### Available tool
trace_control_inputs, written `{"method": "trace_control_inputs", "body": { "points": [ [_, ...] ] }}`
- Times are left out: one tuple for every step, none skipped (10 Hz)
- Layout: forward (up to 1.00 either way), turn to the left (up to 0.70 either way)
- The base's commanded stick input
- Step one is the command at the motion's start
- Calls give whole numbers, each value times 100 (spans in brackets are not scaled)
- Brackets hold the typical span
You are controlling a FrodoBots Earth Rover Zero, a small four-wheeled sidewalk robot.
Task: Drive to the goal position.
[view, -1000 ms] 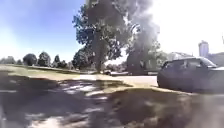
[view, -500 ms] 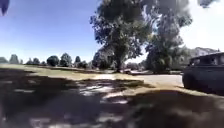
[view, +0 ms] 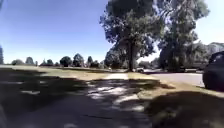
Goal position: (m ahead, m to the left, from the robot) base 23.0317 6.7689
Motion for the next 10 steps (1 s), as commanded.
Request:
{"method": "trace_control_inputs", "body": {
  "points": [
    [70,0],
    [70,0],
    [70,0],
    [70,0],
    [70,0],
    [70,0],
    [70,0],
    [70,0],
    [70,0],
    [70,0]
  ]
}}
